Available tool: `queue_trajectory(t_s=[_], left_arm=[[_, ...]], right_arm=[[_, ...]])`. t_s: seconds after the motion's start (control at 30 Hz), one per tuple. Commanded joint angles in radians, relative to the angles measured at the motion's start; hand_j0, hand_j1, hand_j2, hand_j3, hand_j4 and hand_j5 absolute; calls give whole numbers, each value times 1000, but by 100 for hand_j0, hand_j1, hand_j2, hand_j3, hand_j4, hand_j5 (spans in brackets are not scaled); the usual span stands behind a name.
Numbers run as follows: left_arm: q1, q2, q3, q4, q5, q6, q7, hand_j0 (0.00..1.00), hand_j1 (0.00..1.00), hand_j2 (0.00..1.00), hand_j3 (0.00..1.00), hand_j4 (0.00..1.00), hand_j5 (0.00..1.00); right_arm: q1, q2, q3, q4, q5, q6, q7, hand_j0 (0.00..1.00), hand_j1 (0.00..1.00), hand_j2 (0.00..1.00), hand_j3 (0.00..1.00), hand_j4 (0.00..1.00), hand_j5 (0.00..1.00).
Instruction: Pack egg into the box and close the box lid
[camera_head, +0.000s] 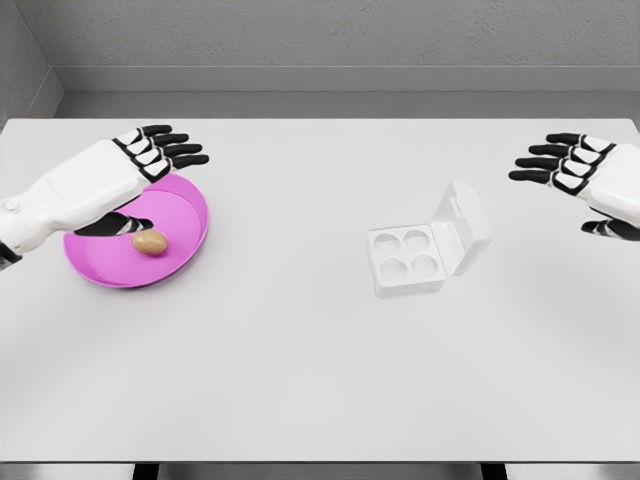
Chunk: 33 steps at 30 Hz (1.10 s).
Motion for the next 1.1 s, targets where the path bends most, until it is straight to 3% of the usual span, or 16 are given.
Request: queue_trajectory(t_s=[0.0, 0.23, 0.3, 0.37, 0.4, 0.5, 0.6, 0.63, 0.73, 0.83, 0.93, 1.07], left_arm=[[0, -2, -2, 8, 5, 2, 0, 100, 100, 100, 100, 100, 100], [26, -49, 9, 6, -3, 2, -22, 100, 100, 100, 100, 100, 100], [14, -32, 9, -10, 23, 2, -128, 100, 100, 100, 100, 100, 100], [18, -5, -4, -33, 120, 2, -271, 100, 100, 100, 100, 100, 100], [12, 15, -7, -33, 164, 2, -271, 100, 100, 100, 100, 100, 100], [-60, 121, -99, -33, 199, 31, -271, 100, 100, 100, 100, 100, 100], [-159, 213, -231, -33, 315, 218, -271, 100, 100, 100, 100, 100, 100], [-173, 232, -254, -33, 350, 295, -271, 100, 100, 100, 100, 100, 100], [-176, 232, -286, -29, 354, 477, -271, 100, 100, 100, 100, 100, 100], [-170, 218, -306, -29, 354, 603, -271, 88, 88, 88, 88, 88, 88], [-169, 232, -312, -32, 351, 631, -271, 69, 69, 69, 69, 69, 69], [-170, 233, -340, -32, 279, 634, -271, 64, 64, 64, 64, 64, 64]], right_arm=[[0, -1, 2, -3, -4, -1, -2, 100, 100, 100, 100, 100, 100], [2, 0, 5, -3, -4, -1, -1, 100, 100, 100, 100, 100, 100], [3, 8, 5, -3, -5, -1, 1, 100, 100, 100, 100, 100, 100], [-6, 5, 3, -3, -7, -1, 1, 100, 100, 100, 100, 100, 100], [-11, 11, 3, -3, -7, -1, -1, 100, 100, 100, 100, 100, 100], [-15, 12, 3, -3, -5, -1, 1, 100, 100, 100, 100, 100, 100], [-15, 22, 3, -1, -4, -1, 1, 100, 100, 100, 100, 100, 100], [-14, 46, 3, 2, -2, -1, 3, 100, 100, 100, 100, 100, 100], [-14, 143, 3, -1, 2, -1, 3, 100, 100, 100, 100, 100, 100], [-14, 154, 3, 14, 15, -1, 2, 100, 100, 100, 100, 100, 100], [-15, 152, -1, 43, 9, -1, 1, 100, 100, 100, 100, 100, 100], [-15, 155, 2, 178, 10, -1, 3, 100, 100, 100, 100, 100, 100]])
